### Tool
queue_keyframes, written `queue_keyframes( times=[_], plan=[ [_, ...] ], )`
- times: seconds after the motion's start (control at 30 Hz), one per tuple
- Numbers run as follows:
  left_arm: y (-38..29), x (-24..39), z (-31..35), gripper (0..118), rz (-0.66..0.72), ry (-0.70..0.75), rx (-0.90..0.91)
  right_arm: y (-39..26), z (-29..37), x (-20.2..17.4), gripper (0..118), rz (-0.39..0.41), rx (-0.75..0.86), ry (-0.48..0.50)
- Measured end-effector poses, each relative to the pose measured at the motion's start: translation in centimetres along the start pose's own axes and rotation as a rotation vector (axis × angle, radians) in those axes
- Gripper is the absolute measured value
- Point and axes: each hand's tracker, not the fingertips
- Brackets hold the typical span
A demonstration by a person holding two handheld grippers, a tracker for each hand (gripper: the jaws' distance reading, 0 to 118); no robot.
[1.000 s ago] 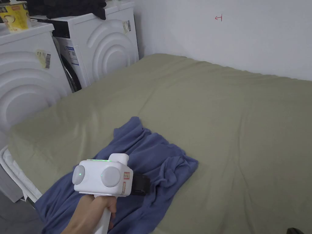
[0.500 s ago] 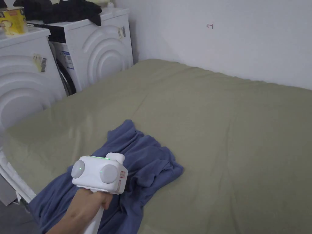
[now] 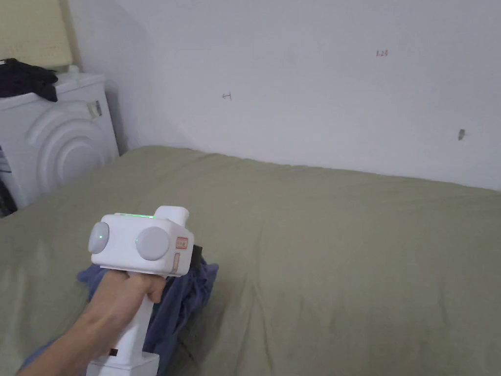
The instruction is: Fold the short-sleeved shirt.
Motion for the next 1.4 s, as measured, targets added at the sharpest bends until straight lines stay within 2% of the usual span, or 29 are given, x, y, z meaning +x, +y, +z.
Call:
queue_keyframes(
  times=[0.23, 0.5, 0.6, 0.7, 0.83, 0.93, 0.97, 1.0, 1.03, 1.07, 1.1, 1.2, 1.27, 1.33, 1.37, 1.4],
  plan=[
    [4.4, 16.3, 1.1, 0, -0.175, -0.233, 0.086, -1.3, 3.7, 4.7, 0, -0.071, 0.013, -0.134],
    [1.5, 32.4, -2.3, 0, -0.293, -0.484, 0.010, -3.5, 5.7, 9.2, 0, -0.148, -0.031, -0.252],
    [-1.4, 36.4, -7.0, 0, -0.321, -0.487, -0.105, -4.1, 5.4, 10.5, 0, -0.167, -0.057, -0.277],
    [-5.4, 38.5, -12.1, 0, -0.337, -0.429, -0.216, -4.7, 5.0, 11.5, 0, -0.177, -0.081, -0.288],
    [-9.7, 38.9, -16.7, 0, -0.342, -0.339, -0.310, -5.3, 4.4, 12.5, 0, -0.172, -0.116, -0.299],
    [-10.8, 38.2, -17.3, 0, -0.312, -0.369, -0.323, -5.5, 3.8, 13.1, 0, -0.168, -0.135, -0.304],
    [-10.9, 37.9, -17.2, 6, -0.300, -0.393, -0.308, -5.5, 3.6, 13.3, 0, -0.171, -0.137, -0.303],
    [-10.9, 37.6, -17.0, 47, -0.291, -0.408, -0.296, -5.5, 3.4, 13.3, 0, -0.174, -0.139, -0.301],
    [-10.7, 37.2, -16.7, 96, -0.280, -0.398, -0.298, -5.4, 3.3, 13.3, 0, -0.175, -0.140, -0.302],
    [-10.7, 36.8, -16.5, 118, -0.279, -0.391, -0.313, -5.3, 3.2, 13.3, 0, -0.173, -0.138, -0.302],
    [-10.0, 36.0, -15.1, 113, -0.272, -0.426, -0.236, -5.2, 3.2, 13.2, 0, -0.171, -0.133, -0.301],
    [-9.1, 34.1, -12.9, 113, -0.261, -0.400, -0.244, -4.6, 3.1, 12.9, 0, -0.166, -0.119, -0.293],
    [-8.1, 32.1, -9.8, 112, -0.258, -0.401, -0.121, -4.1, 3.0, 12.6, 0, -0.157, -0.103, -0.288],
    [-8.3, 29.7, -5.7, 106, -0.264, -0.404, -0.041, -3.4, 3.0, 12.3, 0, -0.142, -0.082, -0.279],
    [-8.3, 28.3, -3.5, 96, -0.254, -0.399, 0.004, -3.1, 3.0, 12.1, 0, -0.135, -0.074, -0.275],
    [-8.4, 26.8, -1.4, 58, -0.257, -0.394, 0.047, -2.8, 3.1, 11.9, 0, -0.129, -0.067, -0.270]
  ],
)
